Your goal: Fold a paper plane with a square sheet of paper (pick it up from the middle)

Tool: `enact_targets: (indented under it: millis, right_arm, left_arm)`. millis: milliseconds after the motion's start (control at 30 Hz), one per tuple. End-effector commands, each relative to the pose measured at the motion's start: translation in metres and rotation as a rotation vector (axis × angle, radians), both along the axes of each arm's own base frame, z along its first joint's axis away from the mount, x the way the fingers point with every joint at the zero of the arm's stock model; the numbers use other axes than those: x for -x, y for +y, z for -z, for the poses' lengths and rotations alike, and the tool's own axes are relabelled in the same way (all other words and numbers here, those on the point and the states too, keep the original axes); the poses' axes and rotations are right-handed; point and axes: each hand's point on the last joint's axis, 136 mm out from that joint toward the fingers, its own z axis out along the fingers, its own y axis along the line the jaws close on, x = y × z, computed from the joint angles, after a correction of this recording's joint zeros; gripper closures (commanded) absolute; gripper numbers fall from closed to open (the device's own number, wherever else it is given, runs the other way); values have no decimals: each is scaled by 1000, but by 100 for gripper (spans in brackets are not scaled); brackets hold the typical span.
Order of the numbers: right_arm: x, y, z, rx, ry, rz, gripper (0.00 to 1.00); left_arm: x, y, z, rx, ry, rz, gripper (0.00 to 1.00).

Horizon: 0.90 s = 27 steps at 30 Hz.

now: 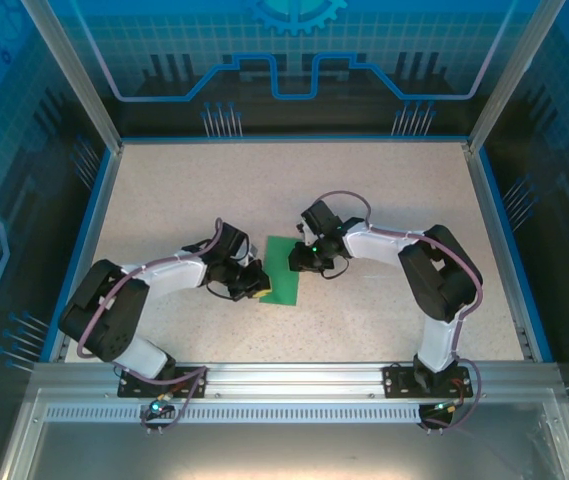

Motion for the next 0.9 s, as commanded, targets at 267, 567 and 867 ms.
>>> enact_targets:
  millis: [267,567,867]
  right_arm:
    - [2,-19,0,96,-28,53,73]
    - [-4,-13,-13,49,-70,64,73]
    - [-7,-18,-27,43,-105,90,73]
  left_arm:
    - [-14,-17,4,14,-22,19,94]
    - [-43,-6,-1,-119,-123,2,95]
    - [-37,-2,-11,-120,-134,1,95]
